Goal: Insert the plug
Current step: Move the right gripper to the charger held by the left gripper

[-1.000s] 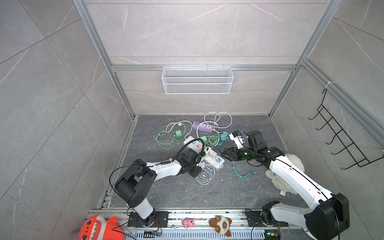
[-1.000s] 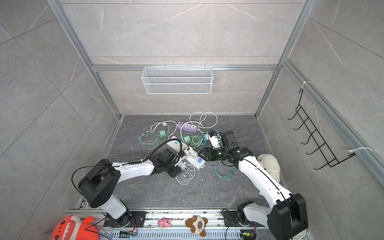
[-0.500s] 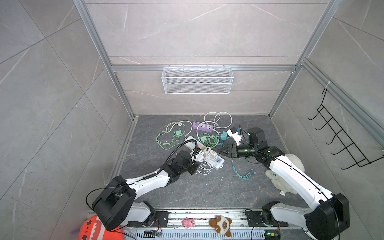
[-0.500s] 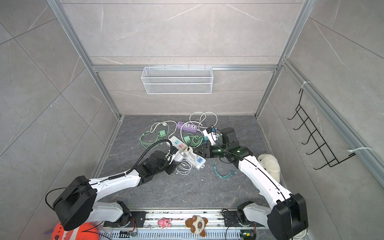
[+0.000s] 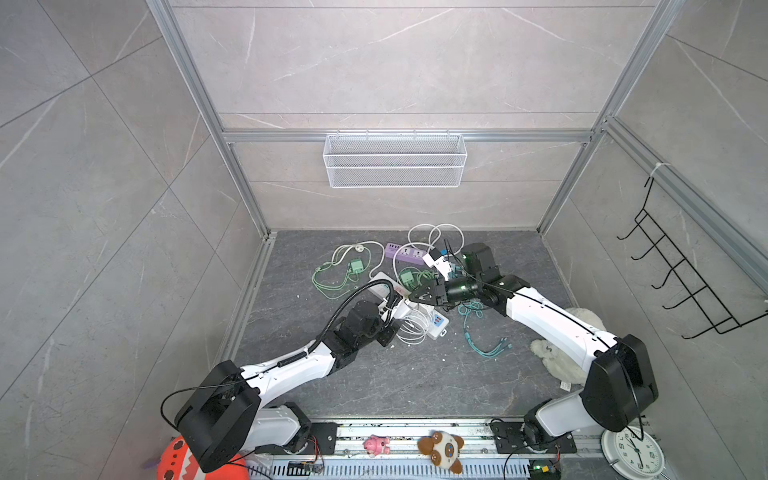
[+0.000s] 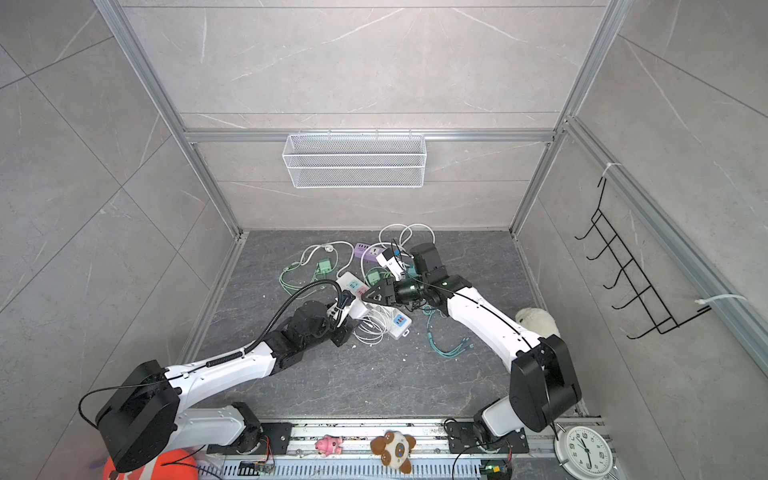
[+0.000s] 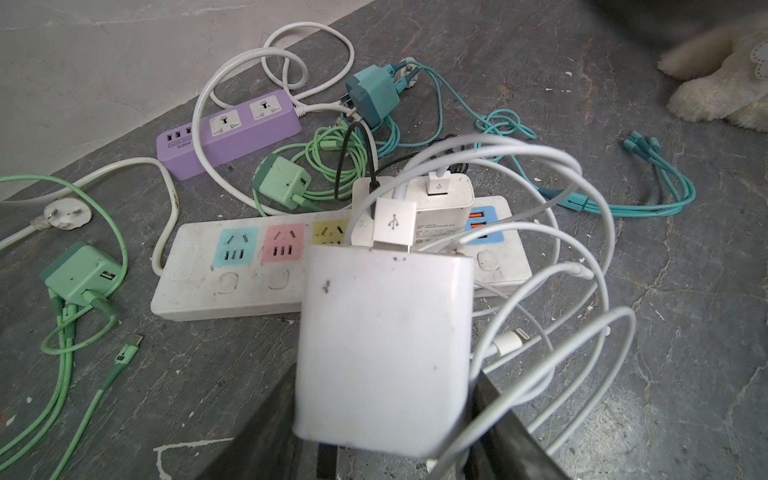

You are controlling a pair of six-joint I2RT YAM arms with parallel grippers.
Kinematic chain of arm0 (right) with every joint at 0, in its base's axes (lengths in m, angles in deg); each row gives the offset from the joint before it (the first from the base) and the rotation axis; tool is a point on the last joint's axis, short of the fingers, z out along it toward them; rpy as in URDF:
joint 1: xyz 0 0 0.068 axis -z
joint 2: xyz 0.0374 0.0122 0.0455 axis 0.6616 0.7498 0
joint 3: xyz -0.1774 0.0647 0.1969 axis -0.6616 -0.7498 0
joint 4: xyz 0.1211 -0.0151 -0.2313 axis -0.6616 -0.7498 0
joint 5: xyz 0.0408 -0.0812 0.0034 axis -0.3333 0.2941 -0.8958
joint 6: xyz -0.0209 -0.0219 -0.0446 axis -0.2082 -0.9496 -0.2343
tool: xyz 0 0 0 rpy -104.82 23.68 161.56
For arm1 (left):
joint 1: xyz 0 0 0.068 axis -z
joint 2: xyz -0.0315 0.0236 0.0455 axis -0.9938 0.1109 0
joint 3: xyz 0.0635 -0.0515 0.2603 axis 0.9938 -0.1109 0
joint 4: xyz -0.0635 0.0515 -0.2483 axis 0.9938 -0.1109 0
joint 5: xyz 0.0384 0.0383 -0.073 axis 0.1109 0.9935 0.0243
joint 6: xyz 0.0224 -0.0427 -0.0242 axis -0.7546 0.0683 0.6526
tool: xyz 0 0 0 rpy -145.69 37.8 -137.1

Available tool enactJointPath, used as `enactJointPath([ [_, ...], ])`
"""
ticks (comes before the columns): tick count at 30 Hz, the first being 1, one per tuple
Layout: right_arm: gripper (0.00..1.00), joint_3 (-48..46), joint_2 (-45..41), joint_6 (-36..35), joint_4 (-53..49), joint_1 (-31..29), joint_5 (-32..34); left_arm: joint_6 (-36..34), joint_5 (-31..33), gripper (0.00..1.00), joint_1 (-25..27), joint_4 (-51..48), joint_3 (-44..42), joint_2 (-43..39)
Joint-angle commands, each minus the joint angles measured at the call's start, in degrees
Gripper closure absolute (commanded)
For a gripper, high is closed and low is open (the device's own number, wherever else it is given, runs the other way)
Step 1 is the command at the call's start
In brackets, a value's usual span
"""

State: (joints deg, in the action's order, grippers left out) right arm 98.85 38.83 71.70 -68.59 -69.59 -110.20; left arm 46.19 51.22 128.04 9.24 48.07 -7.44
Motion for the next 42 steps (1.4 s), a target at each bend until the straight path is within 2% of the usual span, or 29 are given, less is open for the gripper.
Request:
enactJointPath([
  [1, 0.56, 2.2, 2.1, -1.0, -4.3, -0.3, 3.9, -0.8, 1.1, 0.6, 0.2, 3.9, -0.4, -2.7],
  [6, 0.53, 2.7, 5.1, -1.0, -5.3, -0.6, 6.4, -0.8, 1.1, 0.6, 0.3, 3.9, -0.7, -3.1],
  [10, 0.54, 2.4, 6.0, 0.1, -2.2, -1.2, 4.3, -0.7, 0.9, 0.6, 0.3, 4.0, -0.6, -2.8],
  [14, 0.5, 2.8, 2.5, -2.7, -6.1, -1.3, 9.6, -0.6, 1.2, 0.6, 0.3, 3.8, -0.5, -2.5],
  [24, 0.51, 3.3, 5.1, -2.6, -6.9, -2.0, 8.1, -0.7, 0.9, 0.6, 0.4, 3.8, -0.4, -3.3],
  [30, 0.51, 5.9, 6.4, -4.3, -11.4, -5.7, 14.2, -0.6, 0.7, 0.61, 0.7, 4.0, -0.2, -3.4],
  [39, 0.47, 8.3, 7.2, -2.8, -16.3, -7.4, 29.5, -0.7, 0.8, 0.62, 1.0, 4.0, -0.5, -4.0],
  [42, 0.45, 8.3, 7.6, -2.3, -15.3, -7.8, 29.0, -0.7, 0.9, 0.62, 1.0, 4.0, -0.7, -4.4],
])
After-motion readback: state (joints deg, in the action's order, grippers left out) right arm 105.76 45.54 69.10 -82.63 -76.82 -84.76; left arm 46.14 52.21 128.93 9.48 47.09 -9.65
